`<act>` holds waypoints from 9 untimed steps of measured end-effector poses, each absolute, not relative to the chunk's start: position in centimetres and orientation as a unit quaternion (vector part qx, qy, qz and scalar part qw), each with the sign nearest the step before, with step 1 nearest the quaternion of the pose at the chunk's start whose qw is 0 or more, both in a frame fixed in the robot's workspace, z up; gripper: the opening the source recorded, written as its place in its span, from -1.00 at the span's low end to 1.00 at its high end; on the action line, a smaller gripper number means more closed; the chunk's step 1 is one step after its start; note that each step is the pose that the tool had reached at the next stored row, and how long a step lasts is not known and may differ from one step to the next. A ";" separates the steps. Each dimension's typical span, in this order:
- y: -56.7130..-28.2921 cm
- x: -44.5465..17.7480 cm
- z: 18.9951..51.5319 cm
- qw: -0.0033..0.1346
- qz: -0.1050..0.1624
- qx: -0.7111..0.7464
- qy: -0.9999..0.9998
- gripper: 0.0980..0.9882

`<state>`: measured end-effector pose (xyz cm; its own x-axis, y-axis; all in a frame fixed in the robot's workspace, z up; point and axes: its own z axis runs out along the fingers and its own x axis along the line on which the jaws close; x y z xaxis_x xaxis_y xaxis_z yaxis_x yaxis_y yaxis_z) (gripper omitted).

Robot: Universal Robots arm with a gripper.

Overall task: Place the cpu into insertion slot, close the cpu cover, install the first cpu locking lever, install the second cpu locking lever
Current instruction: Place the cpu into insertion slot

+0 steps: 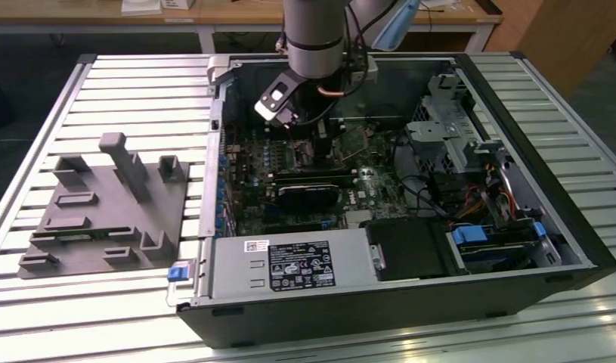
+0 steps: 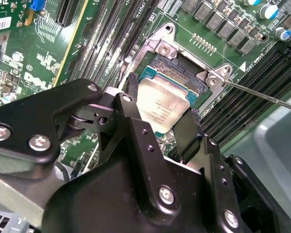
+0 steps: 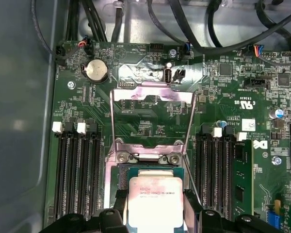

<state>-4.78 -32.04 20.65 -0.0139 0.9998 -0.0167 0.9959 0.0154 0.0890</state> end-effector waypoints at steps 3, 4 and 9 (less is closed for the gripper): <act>-32.0 -4.8 20.6 0.037 0.026 0.701 0.712 0.00; -32.0 -4.8 20.6 0.037 0.026 0.701 0.712 0.00; -32.0 -5.0 20.4 0.037 0.027 0.701 0.712 0.00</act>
<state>-4.96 -32.04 20.42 -0.0141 0.9998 -0.0150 0.9959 0.0154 0.0892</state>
